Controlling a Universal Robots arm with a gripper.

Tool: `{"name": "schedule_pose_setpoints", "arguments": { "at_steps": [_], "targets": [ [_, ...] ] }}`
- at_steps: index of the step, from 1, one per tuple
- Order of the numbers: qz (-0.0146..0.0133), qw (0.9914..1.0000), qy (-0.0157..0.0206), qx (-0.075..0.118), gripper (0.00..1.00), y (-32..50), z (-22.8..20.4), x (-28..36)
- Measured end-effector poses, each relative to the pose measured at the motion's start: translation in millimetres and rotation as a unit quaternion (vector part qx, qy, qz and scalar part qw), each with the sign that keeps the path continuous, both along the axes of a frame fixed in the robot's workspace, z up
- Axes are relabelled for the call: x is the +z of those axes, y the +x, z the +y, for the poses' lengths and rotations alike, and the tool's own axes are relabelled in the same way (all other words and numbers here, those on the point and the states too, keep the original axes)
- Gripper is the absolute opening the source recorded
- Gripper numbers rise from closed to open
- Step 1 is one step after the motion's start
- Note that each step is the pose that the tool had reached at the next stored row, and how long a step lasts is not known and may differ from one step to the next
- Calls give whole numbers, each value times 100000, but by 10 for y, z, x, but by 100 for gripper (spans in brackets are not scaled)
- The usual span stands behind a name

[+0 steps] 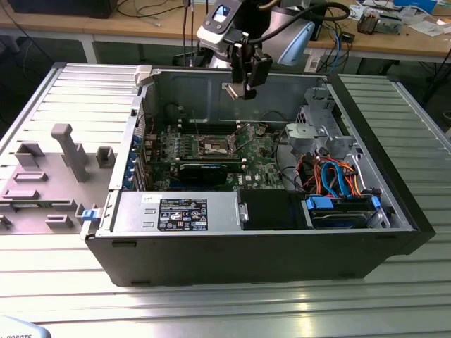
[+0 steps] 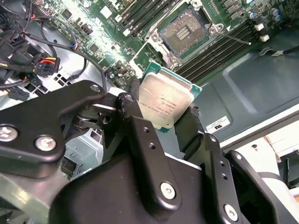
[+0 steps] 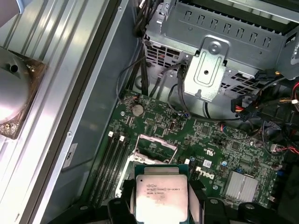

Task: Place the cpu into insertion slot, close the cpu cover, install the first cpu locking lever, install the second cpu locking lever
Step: 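Place the cpu into insertion slot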

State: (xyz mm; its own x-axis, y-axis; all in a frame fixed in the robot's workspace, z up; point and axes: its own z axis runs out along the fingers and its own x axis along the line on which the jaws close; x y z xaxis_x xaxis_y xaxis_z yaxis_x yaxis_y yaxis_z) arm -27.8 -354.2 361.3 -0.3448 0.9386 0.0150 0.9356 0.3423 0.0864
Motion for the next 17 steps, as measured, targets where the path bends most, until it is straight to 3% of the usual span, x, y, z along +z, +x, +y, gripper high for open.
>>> {"name": "schedule_pose_setpoints", "arguments": {
  "at_steps": [10,17],
  "targets": [
    [1,99976,-2,-2212,54,0,0,-8],
    [-2,99962,-2,-2760,54,0,0,-9]
  ]
}}
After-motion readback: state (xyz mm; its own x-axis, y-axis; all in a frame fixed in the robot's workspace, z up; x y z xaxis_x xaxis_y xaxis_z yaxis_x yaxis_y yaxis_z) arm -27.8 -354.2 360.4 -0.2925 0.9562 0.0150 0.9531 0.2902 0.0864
